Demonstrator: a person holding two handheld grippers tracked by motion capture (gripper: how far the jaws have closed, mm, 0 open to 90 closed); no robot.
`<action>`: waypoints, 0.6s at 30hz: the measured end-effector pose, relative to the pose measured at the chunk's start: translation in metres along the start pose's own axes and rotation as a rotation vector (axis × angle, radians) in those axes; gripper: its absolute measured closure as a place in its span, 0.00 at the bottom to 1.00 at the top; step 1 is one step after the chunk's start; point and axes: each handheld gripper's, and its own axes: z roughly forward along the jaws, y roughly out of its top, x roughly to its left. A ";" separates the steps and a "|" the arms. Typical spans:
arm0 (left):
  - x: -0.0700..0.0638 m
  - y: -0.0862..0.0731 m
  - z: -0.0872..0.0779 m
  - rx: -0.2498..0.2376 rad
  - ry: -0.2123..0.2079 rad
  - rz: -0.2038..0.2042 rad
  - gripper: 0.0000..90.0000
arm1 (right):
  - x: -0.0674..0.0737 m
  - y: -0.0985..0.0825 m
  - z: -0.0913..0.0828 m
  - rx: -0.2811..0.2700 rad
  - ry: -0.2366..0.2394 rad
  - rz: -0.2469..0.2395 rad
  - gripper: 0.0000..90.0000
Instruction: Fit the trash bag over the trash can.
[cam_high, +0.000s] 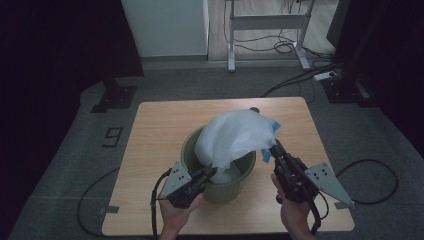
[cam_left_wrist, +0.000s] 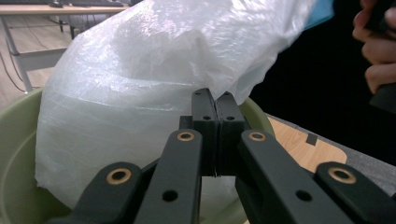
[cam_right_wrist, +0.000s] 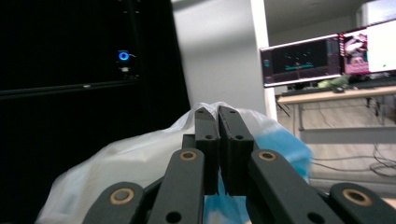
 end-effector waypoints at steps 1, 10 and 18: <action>0.000 0.000 0.001 0.003 -0.005 -0.002 0.98 | 0.002 0.000 0.000 0.002 0.009 -0.003 0.95; 0.002 0.001 -0.016 -0.037 0.045 -0.041 0.62 | 0.007 -0.019 0.009 0.092 0.062 -0.031 0.95; 0.003 0.014 -0.021 -0.039 0.061 -0.009 0.47 | 0.008 -0.037 0.015 0.171 0.084 -0.028 0.95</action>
